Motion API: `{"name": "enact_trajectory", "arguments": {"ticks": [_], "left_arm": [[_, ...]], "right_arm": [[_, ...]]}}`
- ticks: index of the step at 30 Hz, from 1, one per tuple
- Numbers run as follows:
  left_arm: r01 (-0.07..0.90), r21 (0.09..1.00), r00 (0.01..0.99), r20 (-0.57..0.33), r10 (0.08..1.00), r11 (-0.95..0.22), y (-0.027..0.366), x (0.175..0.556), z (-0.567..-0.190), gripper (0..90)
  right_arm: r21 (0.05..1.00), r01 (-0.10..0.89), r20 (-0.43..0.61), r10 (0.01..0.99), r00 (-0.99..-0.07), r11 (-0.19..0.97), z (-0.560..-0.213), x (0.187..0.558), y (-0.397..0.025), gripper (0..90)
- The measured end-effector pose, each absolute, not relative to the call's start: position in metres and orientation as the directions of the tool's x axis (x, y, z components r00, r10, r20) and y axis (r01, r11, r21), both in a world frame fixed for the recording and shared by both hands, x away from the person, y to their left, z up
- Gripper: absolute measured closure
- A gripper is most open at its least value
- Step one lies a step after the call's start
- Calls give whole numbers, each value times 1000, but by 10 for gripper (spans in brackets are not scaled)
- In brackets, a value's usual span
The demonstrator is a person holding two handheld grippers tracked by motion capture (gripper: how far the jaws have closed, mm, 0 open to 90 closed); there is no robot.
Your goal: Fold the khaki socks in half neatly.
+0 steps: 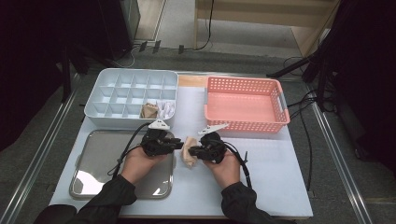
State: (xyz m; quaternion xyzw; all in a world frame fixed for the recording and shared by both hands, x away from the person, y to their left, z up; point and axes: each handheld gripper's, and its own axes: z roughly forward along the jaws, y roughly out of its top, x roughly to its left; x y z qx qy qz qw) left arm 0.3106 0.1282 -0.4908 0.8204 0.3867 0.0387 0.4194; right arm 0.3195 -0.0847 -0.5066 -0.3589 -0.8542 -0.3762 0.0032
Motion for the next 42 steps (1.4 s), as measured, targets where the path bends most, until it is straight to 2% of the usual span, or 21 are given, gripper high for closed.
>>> {"name": "enact_trajectory", "arguments": {"ticks": [12,42], "left_arm": [[613,691,698,-249,671,-382,116,316,-503,733],[626,670,708,-271,652,-400,115,327,-509,732]], "right_arm": [[644,601,245,616,-749,474,-506,313,-80,852],[615,632,291,610,-737,471,-509,291,-87,857]]}}
